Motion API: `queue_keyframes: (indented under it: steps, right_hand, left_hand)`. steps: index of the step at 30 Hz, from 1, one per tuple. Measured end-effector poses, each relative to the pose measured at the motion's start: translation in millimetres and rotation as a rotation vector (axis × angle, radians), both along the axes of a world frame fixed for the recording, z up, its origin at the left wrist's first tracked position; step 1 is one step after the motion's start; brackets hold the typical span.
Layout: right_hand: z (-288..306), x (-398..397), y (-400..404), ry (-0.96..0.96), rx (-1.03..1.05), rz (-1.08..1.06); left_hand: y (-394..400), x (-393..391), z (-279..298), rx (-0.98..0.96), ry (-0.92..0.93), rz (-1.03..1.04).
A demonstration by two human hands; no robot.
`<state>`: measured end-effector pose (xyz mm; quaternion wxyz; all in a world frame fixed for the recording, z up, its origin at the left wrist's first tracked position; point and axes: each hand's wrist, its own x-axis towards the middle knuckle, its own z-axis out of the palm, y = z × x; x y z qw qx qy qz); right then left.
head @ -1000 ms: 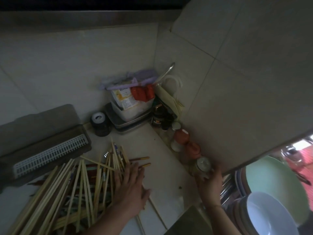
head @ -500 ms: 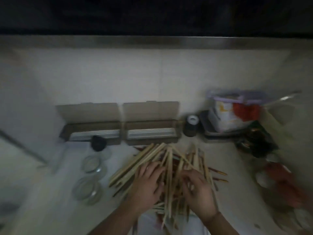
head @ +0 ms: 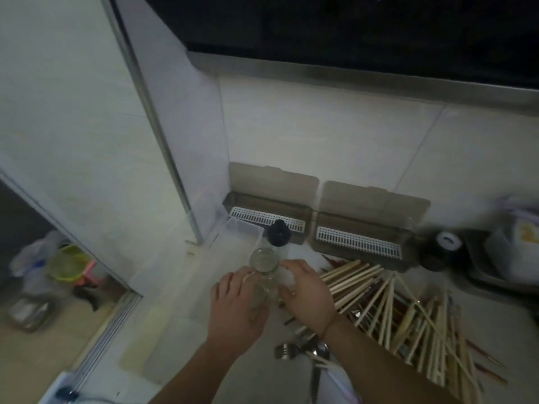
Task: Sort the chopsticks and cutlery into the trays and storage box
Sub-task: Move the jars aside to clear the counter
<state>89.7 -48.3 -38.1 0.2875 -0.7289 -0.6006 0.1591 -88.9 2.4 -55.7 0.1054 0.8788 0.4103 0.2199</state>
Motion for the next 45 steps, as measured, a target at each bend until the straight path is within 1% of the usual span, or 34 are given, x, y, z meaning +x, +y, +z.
queue_keyframes:
  steps: [3, 8, 12, 16, 19, 21, 23, 25, 27, 30, 33, 35, 36, 39, 42, 44, 45]
  right_hand:
    - [3, 0, 31, 0.074, -0.013, -0.174]
    - [16, 11, 80, 0.109, -0.098, -0.317]
    - [15, 20, 104, 0.165, -0.224, -0.318]
    - [9, 22, 110, 0.239, -0.212, -0.348]
    - [11, 23, 107, 0.252, -0.176, -0.368]
    - [14, 27, 100, 0.273, -0.132, -0.386]
    - [16, 36, 87, 0.337, -0.046, -0.411]
    - [25, 51, 65, 0.408, 0.062, -0.439]
    - [37, 67, 35, 0.446, 0.128, -0.468]
    - [56, 91, -17, 0.447, 0.196, -0.574]
    - [67, 112, -70, 0.419, 0.249, -0.682]
    - [73, 122, -107, 0.391, 0.290, -0.758]
    - [76, 126, -126, 0.379, 0.304, -0.800]
    - [76, 131, -184, 0.386, 0.357, -0.912]
    - [70, 132, -242, 0.371, 0.386, -1.049]
    - [63, 132, -282, 0.385, 0.389, -1.155]
    - [58, 131, -301, 0.397, 0.394, -1.219]
  left_hand:
    - [7, -5, -1, -0.006, 0.020, -0.038]
    - [10, -3, -5, -0.039, 0.032, -0.047]
    - [8, 3, -2, -0.055, 0.071, -0.044]
    - [10, 11, 0, -0.070, 0.063, -0.051]
    - [10, 19, 0, -0.063, 0.081, -0.073]
    - [9, 25, -1, -0.059, 0.073, -0.093]
    - [7, 33, 0, -0.058, 0.050, -0.119]
    - [3, 45, 5, -0.078, 0.012, -0.148]
    - [-3, 61, 10, -0.108, -0.035, -0.167]
    - [-20, 94, 15, -0.172, -0.090, -0.214]
    - [-44, 133, 21, -0.266, -0.131, -0.326]
    - [-63, 159, 23, -0.374, -0.175, -0.397]
    - [-75, 171, 25, -0.485, -0.198, -0.437]
    - [-114, 208, 39, -0.915, -0.264, -0.540]
    - [-153, 241, 48, -1.400, -0.294, -0.499]
    - [-179, 259, 49, -1.551, -0.210, -0.503]
    - [-193, 267, 47, -1.565, -0.138, -0.533]
